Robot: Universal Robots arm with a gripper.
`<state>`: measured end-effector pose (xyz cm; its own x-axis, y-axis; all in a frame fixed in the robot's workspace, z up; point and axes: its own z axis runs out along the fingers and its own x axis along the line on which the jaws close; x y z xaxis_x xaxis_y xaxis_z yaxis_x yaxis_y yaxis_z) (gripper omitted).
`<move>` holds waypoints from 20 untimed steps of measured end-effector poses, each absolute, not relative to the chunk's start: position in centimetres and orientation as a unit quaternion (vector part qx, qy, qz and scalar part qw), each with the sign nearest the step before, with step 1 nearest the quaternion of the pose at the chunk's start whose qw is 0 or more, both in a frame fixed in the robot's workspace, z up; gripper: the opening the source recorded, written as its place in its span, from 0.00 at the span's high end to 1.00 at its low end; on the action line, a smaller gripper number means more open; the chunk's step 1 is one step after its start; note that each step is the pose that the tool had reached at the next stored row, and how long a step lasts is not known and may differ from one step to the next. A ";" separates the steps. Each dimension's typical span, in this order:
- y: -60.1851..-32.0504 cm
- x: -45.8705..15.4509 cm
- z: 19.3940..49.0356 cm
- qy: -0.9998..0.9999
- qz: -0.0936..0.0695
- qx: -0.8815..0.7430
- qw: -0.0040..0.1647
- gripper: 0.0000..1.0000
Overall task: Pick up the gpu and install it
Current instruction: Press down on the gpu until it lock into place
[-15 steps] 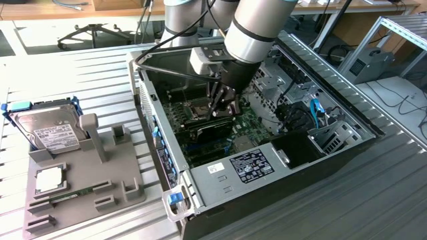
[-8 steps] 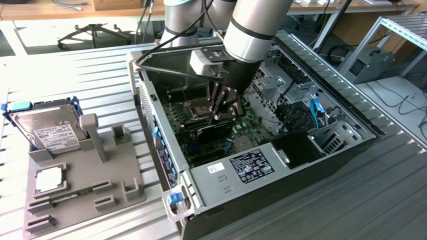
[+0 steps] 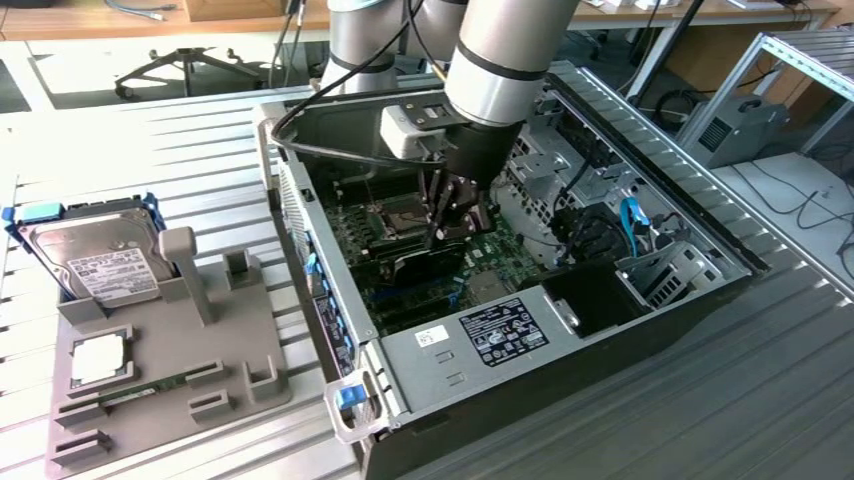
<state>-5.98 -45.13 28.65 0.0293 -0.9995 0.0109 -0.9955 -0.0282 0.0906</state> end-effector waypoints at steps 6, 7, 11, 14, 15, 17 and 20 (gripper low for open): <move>-45.1 -6.1 28.6 -0.697 -0.011 0.717 0.020 0.89; -45.1 -6.3 28.6 -0.697 -0.011 0.717 0.020 0.89; -45.1 -7.6 28.5 -0.697 -0.011 0.717 0.020 0.89; -44.9 -9.1 28.3 -0.697 -0.010 0.717 0.020 0.89; -44.5 -9.4 28.2 -0.697 -0.010 0.717 0.021 0.89; -44.2 -9.8 28.1 -0.697 -0.010 0.717 0.021 0.89; -44.2 -10.4 28.0 -0.697 -0.010 0.717 0.021 0.89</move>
